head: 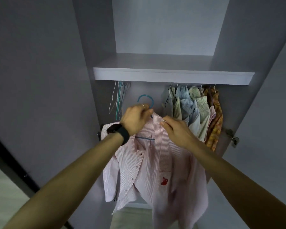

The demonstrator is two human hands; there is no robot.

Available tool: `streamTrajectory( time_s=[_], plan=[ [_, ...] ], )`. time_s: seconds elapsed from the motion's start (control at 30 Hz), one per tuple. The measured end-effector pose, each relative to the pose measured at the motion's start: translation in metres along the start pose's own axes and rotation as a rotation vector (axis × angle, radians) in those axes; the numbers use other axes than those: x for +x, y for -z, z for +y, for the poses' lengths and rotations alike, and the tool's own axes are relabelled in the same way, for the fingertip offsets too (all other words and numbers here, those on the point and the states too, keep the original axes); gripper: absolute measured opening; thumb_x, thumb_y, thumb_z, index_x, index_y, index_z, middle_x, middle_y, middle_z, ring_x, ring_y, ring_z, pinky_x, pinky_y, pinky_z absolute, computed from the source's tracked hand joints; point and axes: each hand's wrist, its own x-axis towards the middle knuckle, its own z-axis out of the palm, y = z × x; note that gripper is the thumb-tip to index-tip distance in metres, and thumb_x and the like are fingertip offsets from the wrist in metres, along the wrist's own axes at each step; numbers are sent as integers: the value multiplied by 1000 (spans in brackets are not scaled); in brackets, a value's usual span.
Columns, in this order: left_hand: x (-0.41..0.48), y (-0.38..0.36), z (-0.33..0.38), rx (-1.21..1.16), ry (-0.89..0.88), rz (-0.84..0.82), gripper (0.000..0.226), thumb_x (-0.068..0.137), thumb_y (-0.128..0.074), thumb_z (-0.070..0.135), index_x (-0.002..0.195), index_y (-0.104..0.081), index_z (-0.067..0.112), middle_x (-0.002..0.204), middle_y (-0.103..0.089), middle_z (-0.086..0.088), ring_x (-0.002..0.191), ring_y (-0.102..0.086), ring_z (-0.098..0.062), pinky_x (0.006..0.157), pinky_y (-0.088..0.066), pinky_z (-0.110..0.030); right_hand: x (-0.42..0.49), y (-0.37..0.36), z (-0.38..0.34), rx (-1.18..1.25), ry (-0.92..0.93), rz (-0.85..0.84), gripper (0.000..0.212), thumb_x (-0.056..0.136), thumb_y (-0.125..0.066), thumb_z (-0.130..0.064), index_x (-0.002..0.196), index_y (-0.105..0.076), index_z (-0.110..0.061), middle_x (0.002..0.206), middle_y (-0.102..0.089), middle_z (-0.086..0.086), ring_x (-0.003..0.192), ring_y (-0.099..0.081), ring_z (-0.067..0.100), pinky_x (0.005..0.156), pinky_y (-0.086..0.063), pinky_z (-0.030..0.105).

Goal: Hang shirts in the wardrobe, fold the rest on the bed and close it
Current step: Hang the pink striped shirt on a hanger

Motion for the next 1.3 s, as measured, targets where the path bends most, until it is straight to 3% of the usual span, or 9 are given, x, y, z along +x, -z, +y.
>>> streamTrajectory(
  time_s=[0.17, 0.37, 0.53, 0.67, 0.8, 0.9, 1.07, 1.2, 1.3],
  plan=[
    [6, -15, 12, 4, -12, 177, 19, 102, -52, 32, 108, -65, 20, 100, -71, -5, 92, -66, -31, 76, -54, -43, -8, 14, 10, 20, -6, 8, 24, 106, -49, -21, 86, -55, -8, 66, -45, -7, 62, -47, 8, 60, -38, 24],
    [15, -23, 23, 217, -185, 171, 20, 104, -44, 29, 111, -56, 15, 91, -66, -10, 81, -62, -38, 64, -53, -46, -24, 29, 25, 3, -46, 25, 26, 105, -50, -19, 81, -53, -12, 62, -45, -6, 57, -46, 14, 58, -37, 30],
    [18, -32, 31, 239, -260, 122, 17, 103, -43, 26, 114, -53, 17, 101, -64, -4, 89, -61, -34, 63, -51, -41, -35, 33, 37, 160, -303, -81, 29, 106, -48, -33, 77, -51, -32, 62, -46, -8, 59, -43, 5, 59, -36, 21],
    [23, -27, 28, 204, -283, 101, 15, 103, -47, 25, 110, -55, 14, 97, -65, -7, 85, -62, -36, 63, -52, -44, -43, 43, 54, 161, -506, -68, 32, 105, -48, -24, 74, -56, -28, 78, -60, -8, 78, -56, 10, 74, -43, 28],
    [29, -19, 18, 210, -240, 92, 14, 103, -47, 27, 108, -54, 16, 95, -66, -7, 83, -61, -39, 65, -52, -45, -55, 42, 54, 58, -462, -8, 16, 103, -53, -34, 97, -66, -29, 92, -69, -10, 86, -65, 6, 77, -49, 18],
    [32, -24, 20, 245, -262, 61, 16, 104, -44, 32, 111, -52, 20, 96, -66, -5, 84, -62, -38, 62, -48, -40, -40, 36, 29, 177, -315, 103, 31, 98, -59, -45, 121, -69, -27, 101, -69, -15, 89, -64, -3, 77, -46, 7],
    [24, -39, 20, 357, -277, 85, 18, 105, -35, 41, 116, -44, 30, 82, -66, -6, 73, -63, -38, 60, -37, -33, -27, 28, 20, -48, -121, 92, 22, 102, -59, -28, 107, -73, -12, 95, -65, 2, 81, -62, 17, 77, -52, 38],
    [20, -40, 11, 376, -246, 47, 16, 104, -35, 39, 116, -43, 30, 83, -68, -6, 77, -64, -39, 64, -40, -36, -23, 29, 21, 19, -120, 308, 14, 100, -58, -14, 95, -70, -9, 89, -61, -4, 80, -56, 10, 75, -50, 39],
    [16, -40, 4, 399, -234, 62, 21, 105, -34, 39, 117, -46, 26, 81, -69, -7, 77, -65, -38, 65, -35, -35, -19, 35, 23, 12, -143, 233, 18, 98, -61, -35, 98, -67, -17, 91, -59, -8, 78, -59, 11, 74, -52, 37]
  ],
)
